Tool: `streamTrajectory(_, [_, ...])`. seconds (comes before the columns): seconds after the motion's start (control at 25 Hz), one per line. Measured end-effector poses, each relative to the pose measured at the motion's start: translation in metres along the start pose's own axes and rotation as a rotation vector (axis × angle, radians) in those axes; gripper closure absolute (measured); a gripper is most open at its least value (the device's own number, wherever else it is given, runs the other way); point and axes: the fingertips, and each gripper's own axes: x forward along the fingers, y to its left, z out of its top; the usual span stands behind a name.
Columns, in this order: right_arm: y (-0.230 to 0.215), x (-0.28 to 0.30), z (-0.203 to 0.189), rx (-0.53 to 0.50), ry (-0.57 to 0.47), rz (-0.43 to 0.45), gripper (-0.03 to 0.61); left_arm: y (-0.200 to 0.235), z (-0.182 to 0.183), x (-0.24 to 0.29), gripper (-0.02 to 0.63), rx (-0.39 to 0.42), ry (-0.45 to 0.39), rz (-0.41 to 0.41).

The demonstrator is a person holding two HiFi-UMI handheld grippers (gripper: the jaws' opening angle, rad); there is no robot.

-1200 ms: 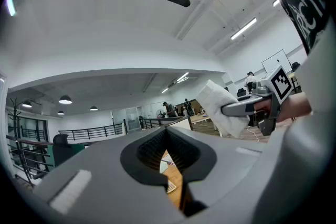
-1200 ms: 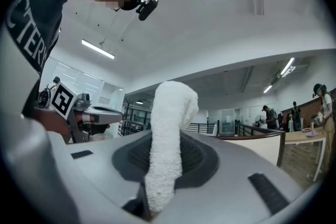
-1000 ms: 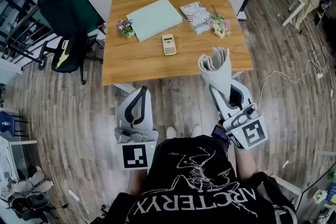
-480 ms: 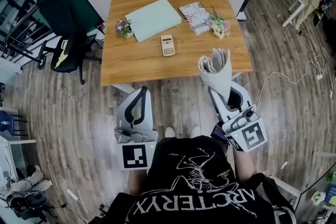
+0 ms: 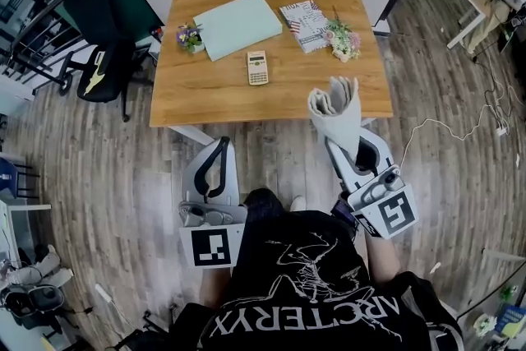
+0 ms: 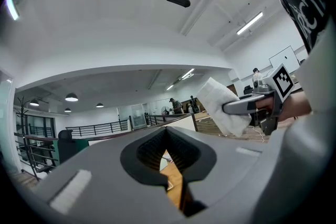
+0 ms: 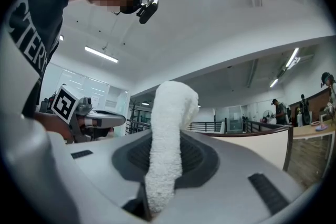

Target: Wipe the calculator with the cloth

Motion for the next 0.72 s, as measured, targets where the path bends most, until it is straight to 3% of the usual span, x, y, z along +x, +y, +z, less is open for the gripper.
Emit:
streamTrajectory(0.36, [-0.036,0.054,-0.03,0.025,0.034,0.032,0.489,0.026,-0.024,0.059,0.604,-0.015,0.031,0.008])
streamTrajectory(0.72, [-0.088,0.177,-0.035,0.005,0.05,-0.031,0.489,0.116,-0.03,0.175,0.604,-0.012,0.01,-0.073])
